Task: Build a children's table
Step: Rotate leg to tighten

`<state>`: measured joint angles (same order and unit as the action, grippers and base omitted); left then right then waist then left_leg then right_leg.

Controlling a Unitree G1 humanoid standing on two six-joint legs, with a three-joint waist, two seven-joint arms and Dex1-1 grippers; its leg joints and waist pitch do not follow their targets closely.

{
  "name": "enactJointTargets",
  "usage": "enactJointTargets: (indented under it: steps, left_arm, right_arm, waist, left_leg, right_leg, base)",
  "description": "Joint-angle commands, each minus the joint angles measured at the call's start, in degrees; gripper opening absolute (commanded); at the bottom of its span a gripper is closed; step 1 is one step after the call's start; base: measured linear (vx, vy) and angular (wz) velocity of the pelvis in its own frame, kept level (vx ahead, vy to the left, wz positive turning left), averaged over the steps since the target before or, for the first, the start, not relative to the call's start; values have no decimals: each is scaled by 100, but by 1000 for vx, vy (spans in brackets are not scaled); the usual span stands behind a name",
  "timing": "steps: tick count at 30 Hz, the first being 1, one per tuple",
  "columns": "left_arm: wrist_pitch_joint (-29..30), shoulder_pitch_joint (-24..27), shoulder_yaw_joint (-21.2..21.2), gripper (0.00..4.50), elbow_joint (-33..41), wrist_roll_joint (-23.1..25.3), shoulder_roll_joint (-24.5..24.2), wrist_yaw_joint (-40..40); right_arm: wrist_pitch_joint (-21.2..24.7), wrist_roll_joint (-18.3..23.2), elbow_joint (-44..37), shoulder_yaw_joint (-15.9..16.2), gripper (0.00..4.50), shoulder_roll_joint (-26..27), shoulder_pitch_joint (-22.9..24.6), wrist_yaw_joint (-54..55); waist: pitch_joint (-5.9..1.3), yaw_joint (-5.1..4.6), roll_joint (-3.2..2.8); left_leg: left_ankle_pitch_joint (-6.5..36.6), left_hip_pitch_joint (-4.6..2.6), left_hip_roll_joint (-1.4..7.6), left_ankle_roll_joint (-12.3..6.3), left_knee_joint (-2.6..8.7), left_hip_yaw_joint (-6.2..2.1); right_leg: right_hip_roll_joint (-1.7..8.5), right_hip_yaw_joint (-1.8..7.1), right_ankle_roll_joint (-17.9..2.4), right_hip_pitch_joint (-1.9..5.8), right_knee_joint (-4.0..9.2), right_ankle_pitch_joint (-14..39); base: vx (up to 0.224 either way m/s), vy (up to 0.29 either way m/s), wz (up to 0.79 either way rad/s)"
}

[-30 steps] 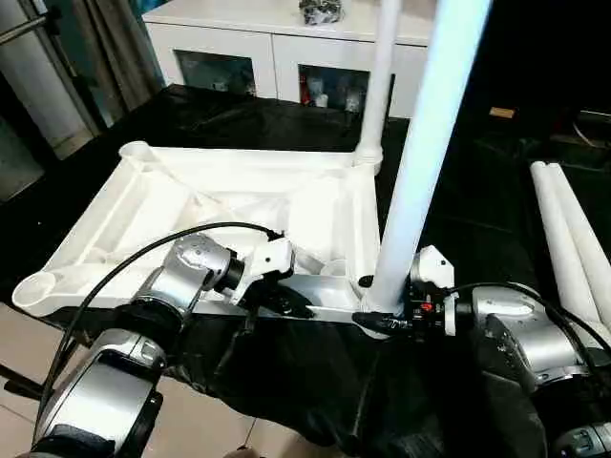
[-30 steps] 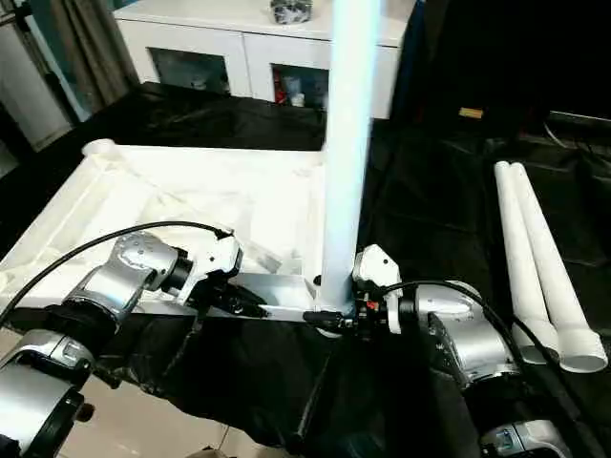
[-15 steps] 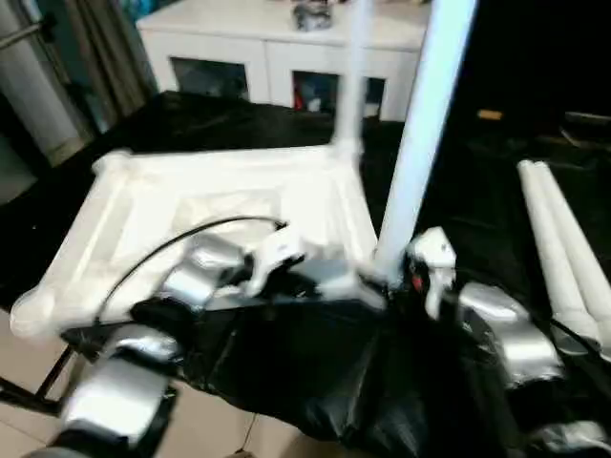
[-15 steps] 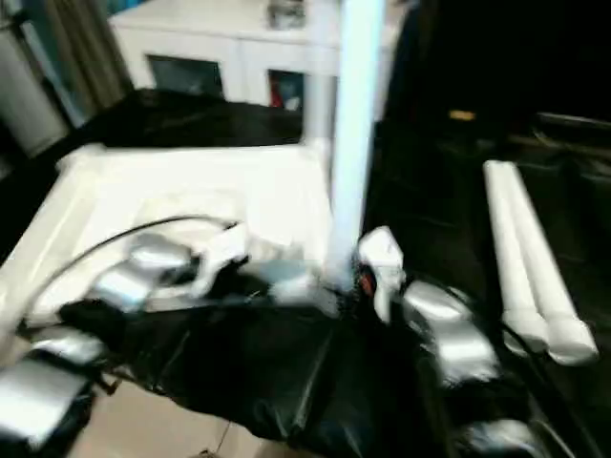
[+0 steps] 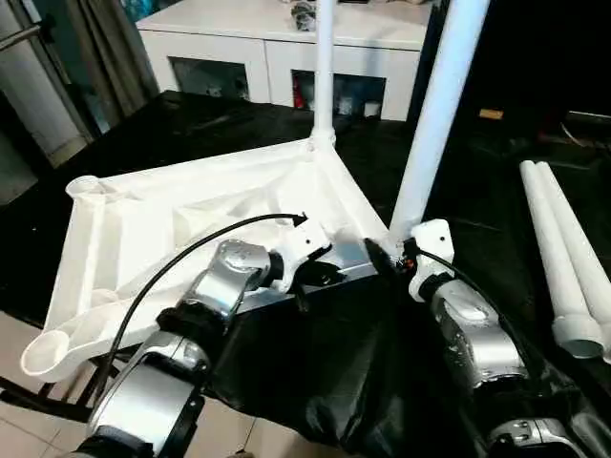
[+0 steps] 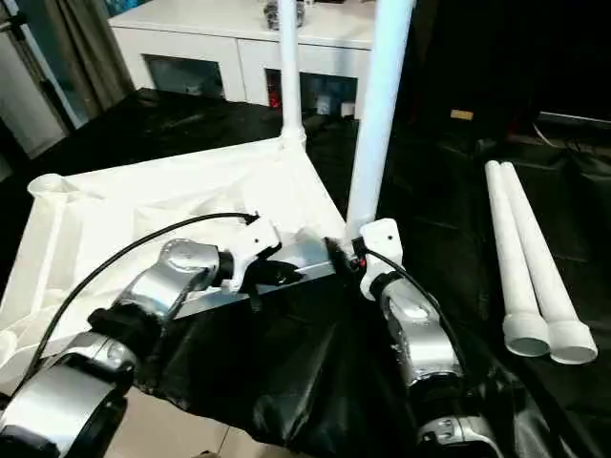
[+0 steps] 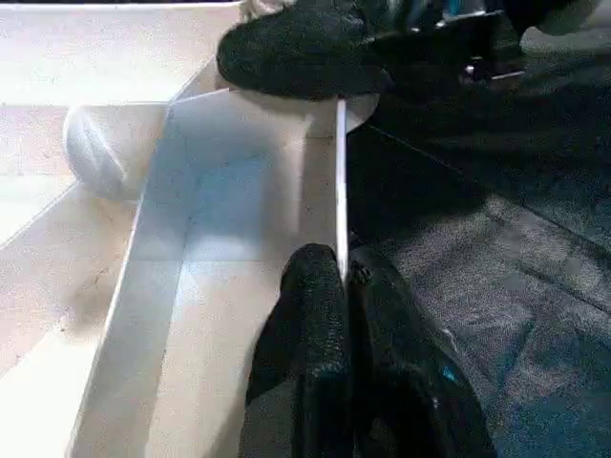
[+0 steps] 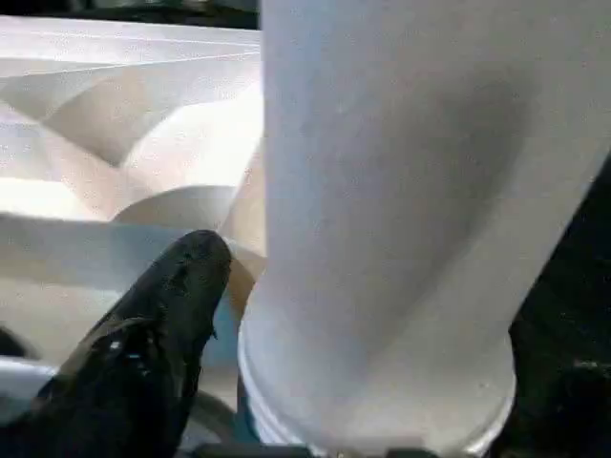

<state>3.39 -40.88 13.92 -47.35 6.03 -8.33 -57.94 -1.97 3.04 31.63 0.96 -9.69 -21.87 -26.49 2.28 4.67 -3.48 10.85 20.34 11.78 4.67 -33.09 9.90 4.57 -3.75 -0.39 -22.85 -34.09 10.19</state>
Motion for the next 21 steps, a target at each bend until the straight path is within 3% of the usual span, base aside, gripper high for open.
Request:
enactJointTargets:
  steps: [1,2,3,5,7,10,15,16,18,21]
  left_arm:
    - [-253,129,96,0,172,-211,-41,-359]
    - [-294,173,113,0,206,-222,-112,-481]
    - [-347,237,134,0,267,-243,-205,-680]
    - [-359,317,163,0,363,-270,-337,-960]
    - [-478,388,217,0,467,-295,-527,-1319]
    - [-489,417,255,0,553,-334,-671,-1612]
    - [-599,372,394,0,542,-266,-938,-2090]
    - [-620,359,419,0,537,-258,-967,-2168]
    - [-640,355,430,0,543,-251,-987,-2226]
    - [-662,344,450,0,549,-256,-1017,-2310]
  right_arm:
    - [33,96,-62,442,397,-90,23,-814]
    - [32,156,-128,484,397,-189,44,-1083]
    - [33,235,-214,530,397,-316,73,-1461]
    - [69,344,-325,599,397,-496,109,-1989]
    - [77,430,-430,728,397,-761,139,-2646]
    - [141,512,-506,811,397,-950,143,-3089]
    - [218,623,-516,951,397,-1223,100,-3810]
    - [246,649,-514,941,371,-1220,87,-3850]
    - [262,667,-521,933,371,-1212,78,-3881]
    - [275,699,-571,936,335,-1149,103,-3878]
  waist:
    - [-309,0,203]
    - [-310,-2,269]
    - [-323,15,241]
    - [-324,24,306]
    - [-331,34,277]
    - [-323,36,311]
    - [-308,46,333]
    - [-308,53,335]
    - [-311,47,349]
    - [-323,52,353]
  left_leg:
    - [1027,37,81,-492,367,7]
    - [959,39,87,-539,361,16]
    - [886,45,93,-551,360,5]
    - [761,47,114,-624,351,13]
    - [642,54,119,-698,333,22]
    - [678,45,137,-684,334,34]
    - [854,26,143,-599,347,38]
    - [888,18,150,-538,354,36]
    - [878,18,149,-517,350,35]
    - [791,8,156,-496,351,32]
  right_leg:
    - [354,222,-977,286,472,1742]
    - [352,224,-977,283,470,1720]
    - [359,224,-1001,299,442,1632]
    - [350,224,-1042,299,407,1382]
    - [344,219,-1135,291,369,1115]
    - [334,215,-1271,285,339,928]
    - [340,219,-1323,280,360,1052]
    - [347,224,-1310,278,364,1108]
    - [346,225,-1305,278,361,1090]
    - [341,225,-1394,287,329,861]
  base:
    - [0,0,0]
    - [0,0,0]
    - [0,0,0]
    - [0,0,0]
    - [0,0,0]
    - [0,0,0]
    - [0,0,0]
    - [0,0,0]
    - [0,0,0]
    - [0,0,0]
